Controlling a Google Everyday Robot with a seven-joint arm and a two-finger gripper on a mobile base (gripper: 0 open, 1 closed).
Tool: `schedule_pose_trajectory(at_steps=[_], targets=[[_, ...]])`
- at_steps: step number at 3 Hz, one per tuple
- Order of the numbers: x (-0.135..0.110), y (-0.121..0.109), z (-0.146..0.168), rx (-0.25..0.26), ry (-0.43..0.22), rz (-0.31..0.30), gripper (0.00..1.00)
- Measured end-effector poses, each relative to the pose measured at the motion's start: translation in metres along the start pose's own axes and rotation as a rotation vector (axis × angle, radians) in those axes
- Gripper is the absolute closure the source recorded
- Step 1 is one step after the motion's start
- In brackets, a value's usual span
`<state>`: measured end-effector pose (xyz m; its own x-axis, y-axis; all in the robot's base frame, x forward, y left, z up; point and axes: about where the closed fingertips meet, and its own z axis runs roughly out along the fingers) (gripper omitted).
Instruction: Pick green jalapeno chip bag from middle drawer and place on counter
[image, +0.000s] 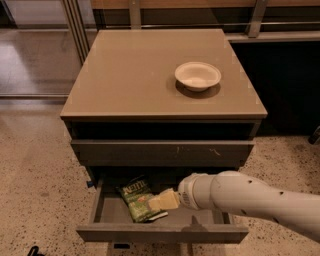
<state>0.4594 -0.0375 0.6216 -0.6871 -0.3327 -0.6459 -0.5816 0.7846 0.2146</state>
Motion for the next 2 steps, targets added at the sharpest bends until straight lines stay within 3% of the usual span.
schedule_pose_trajectory(at_steps=[1, 2], targets=[[0.008, -0.001, 0.03, -0.001, 0.01, 0.012, 0.0], [0.013, 0.007, 0.075, -0.015, 0.06, 0.007, 0.0]])
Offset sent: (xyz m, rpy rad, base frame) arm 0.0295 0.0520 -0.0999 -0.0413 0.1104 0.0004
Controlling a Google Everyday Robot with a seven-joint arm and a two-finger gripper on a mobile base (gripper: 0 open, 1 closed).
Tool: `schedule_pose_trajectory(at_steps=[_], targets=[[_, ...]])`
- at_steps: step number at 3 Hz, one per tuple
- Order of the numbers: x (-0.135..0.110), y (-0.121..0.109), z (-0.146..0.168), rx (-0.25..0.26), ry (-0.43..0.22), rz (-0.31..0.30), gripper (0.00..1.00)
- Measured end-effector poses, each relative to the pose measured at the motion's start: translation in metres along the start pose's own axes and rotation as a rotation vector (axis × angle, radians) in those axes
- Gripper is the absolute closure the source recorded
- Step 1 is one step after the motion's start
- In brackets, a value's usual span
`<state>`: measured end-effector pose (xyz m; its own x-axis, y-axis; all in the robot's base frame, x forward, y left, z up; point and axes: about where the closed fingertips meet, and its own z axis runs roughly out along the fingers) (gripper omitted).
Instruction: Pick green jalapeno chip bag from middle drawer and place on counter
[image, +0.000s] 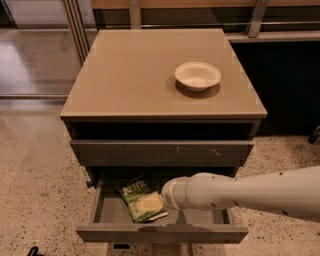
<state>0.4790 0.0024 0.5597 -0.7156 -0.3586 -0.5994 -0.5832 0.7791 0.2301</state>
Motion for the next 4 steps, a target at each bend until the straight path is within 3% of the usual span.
schedule_pose_trajectory(at_steps=[1, 2, 4], targets=[[0.0, 0.0, 0.0, 0.0, 0.0, 0.0, 0.0], [0.012, -0.008, 0.012, -0.029, 0.009, 0.037, 0.0], [0.024, -0.028, 0.059, -0.076, 0.0, 0.085, 0.0]])
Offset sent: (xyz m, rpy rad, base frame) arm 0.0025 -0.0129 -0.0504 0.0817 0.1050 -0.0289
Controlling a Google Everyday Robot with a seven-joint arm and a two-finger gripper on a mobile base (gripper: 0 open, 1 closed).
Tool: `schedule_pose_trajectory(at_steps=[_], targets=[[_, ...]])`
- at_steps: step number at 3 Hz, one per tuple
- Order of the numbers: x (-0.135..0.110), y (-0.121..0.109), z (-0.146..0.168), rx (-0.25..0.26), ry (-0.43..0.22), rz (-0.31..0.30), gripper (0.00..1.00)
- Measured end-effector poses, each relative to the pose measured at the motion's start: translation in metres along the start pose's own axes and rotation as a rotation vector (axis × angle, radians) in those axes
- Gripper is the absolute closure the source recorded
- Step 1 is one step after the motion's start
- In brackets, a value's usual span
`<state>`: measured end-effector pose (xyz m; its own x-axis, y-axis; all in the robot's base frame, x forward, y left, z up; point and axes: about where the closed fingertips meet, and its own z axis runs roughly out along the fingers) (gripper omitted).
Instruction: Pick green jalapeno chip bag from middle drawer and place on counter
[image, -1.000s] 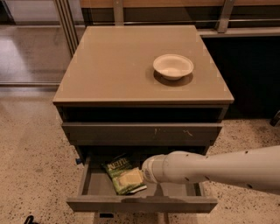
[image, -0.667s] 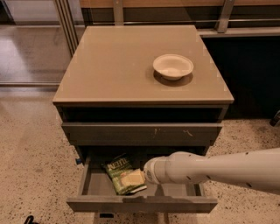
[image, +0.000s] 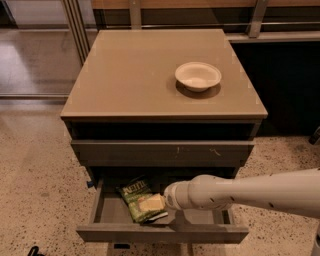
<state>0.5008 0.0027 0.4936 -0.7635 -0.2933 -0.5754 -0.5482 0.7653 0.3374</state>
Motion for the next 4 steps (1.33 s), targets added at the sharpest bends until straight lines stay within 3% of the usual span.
schedule_pose_trajectory(at_steps=[1, 2, 3, 4], targets=[[-0.001, -0.004, 0.018, 0.023, 0.0, 0.028, 0.0], [-0.003, 0.001, 0.049, 0.028, 0.043, 0.02, 0.0], [-0.003, 0.002, 0.049, 0.028, 0.043, 0.02, 0.0], [0.007, -0.002, 0.07, 0.006, 0.069, 0.051, 0.0]])
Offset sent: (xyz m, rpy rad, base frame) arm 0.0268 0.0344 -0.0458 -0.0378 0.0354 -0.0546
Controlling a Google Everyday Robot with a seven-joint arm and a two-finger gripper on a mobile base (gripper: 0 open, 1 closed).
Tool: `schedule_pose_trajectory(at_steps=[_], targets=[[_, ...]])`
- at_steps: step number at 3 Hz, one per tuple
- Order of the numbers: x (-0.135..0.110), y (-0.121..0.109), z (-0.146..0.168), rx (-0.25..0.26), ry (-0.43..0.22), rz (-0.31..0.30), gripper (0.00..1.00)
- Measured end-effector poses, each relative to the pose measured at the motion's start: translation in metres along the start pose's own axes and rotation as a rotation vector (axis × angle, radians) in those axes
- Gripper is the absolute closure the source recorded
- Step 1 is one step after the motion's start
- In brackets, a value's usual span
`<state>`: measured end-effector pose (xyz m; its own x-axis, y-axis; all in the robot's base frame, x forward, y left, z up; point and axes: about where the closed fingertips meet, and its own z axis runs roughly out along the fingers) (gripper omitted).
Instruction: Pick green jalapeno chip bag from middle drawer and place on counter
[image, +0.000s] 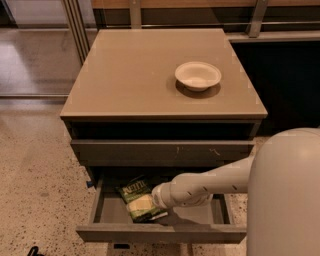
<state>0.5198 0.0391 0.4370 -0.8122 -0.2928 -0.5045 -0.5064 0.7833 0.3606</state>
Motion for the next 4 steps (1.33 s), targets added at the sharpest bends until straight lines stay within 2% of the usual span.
schedule_pose_trajectory(at_steps=[1, 3, 4], targets=[[0.003, -0.001, 0.026, -0.009, 0.015, 0.025, 0.0], [0.007, -0.002, 0.059, -0.009, 0.013, 0.053, 0.0], [0.015, -0.005, 0.075, 0.008, 0.036, 0.071, 0.18]])
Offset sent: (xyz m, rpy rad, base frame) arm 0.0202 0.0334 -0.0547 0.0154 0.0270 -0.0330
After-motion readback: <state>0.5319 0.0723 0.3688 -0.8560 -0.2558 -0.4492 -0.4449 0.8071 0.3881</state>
